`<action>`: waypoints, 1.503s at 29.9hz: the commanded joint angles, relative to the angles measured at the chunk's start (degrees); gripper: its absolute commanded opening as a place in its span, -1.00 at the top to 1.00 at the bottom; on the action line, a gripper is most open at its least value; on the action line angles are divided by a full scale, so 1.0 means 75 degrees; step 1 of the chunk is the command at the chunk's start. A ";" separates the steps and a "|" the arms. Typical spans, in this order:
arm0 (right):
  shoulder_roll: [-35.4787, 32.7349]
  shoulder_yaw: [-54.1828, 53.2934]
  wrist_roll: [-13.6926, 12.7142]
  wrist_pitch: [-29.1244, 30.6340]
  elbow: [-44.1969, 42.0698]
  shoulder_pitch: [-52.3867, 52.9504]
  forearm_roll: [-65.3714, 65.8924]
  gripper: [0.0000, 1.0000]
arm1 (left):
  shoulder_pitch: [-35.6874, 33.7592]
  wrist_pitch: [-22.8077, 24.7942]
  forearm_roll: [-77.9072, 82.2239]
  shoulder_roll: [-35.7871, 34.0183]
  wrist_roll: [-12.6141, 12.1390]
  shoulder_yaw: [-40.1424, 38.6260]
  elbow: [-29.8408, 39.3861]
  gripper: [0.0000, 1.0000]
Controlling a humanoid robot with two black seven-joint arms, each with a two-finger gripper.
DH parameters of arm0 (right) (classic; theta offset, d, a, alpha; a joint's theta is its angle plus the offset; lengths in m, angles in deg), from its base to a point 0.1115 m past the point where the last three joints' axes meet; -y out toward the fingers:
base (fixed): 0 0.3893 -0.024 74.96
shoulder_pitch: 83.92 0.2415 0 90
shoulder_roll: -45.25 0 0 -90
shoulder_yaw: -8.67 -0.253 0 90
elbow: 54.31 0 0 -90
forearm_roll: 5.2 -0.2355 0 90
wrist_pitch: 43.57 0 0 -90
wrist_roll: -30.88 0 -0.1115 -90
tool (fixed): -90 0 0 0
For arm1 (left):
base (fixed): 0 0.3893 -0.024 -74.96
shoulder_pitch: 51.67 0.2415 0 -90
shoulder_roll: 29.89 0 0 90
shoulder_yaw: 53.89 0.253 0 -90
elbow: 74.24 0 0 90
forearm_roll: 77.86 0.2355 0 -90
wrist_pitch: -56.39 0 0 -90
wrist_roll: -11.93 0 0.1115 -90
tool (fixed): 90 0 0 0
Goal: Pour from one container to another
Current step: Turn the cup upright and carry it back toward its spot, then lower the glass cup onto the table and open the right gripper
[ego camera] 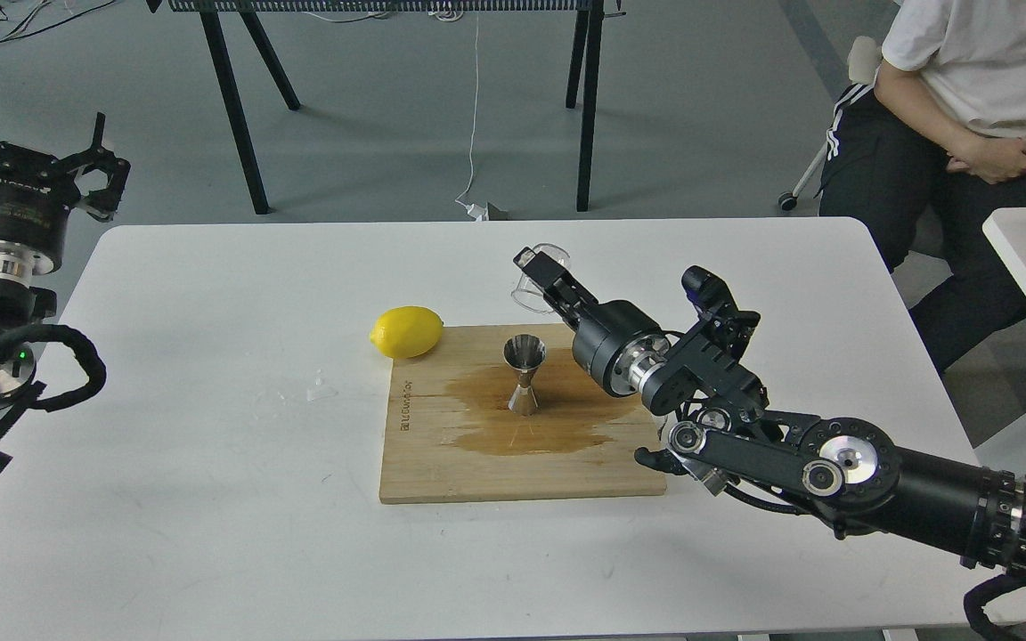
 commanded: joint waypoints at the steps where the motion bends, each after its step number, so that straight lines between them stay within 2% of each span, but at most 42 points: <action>1: -0.0455 -0.0661 -0.0079 0.0029 0.0556 -0.0192 -0.1199 0.54 | -0.0010 -0.0011 0.0009 0.0006 -0.0012 0.0012 0.0012 -1.00; 9: -0.1042 -0.3143 -0.0372 0.0250 0.1143 -0.1667 -0.3320 0.53 | -0.0010 -0.0069 -0.0003 0.0064 0.0000 -0.0011 0.0012 -1.00; 18: -0.0995 -0.5910 -0.0548 0.1293 0.0769 -0.3788 -0.6588 0.50 | -0.0010 -0.0069 -0.0003 0.0170 -0.0012 0.0012 0.0024 -1.00; 21: -0.0948 -0.6532 -0.0723 0.1796 0.0301 -0.4257 -0.7912 0.50 | -0.0010 -0.0058 -0.0003 0.0158 -0.0012 0.0012 0.0024 -1.00; 27: -0.0808 -0.6686 -0.0771 0.2628 -0.0764 -0.4388 -0.9614 0.49 | 0.0002 -0.0022 -0.0003 0.0135 -0.0024 0.0047 0.0024 -1.00; 30: -0.0563 -0.6721 -0.0875 0.3156 -0.1503 -0.4399 -0.9709 0.47 | 0.0002 -0.0022 -0.0003 0.0158 -0.0024 0.0059 0.0024 -1.00; 35: -0.0269 -0.6967 -0.0970 0.3426 -0.1879 -0.4504 -0.9838 0.43 | 0.0002 -0.0011 -0.0003 0.0170 -0.0024 0.0059 0.0024 -1.00; 40: -0.0059 -0.7120 -0.1380 0.4375 -0.3073 -0.4435 -0.9862 0.45 | 0.0002 0.0001 -0.0003 0.0170 -0.0035 0.0047 0.0024 -1.00; 45: 0.0118 -0.7131 -0.1403 0.4493 -0.3438 -0.4317 -0.9862 0.44 | 0.0002 -0.0011 -0.0003 0.0146 -0.0047 0.0059 0.0013 -1.00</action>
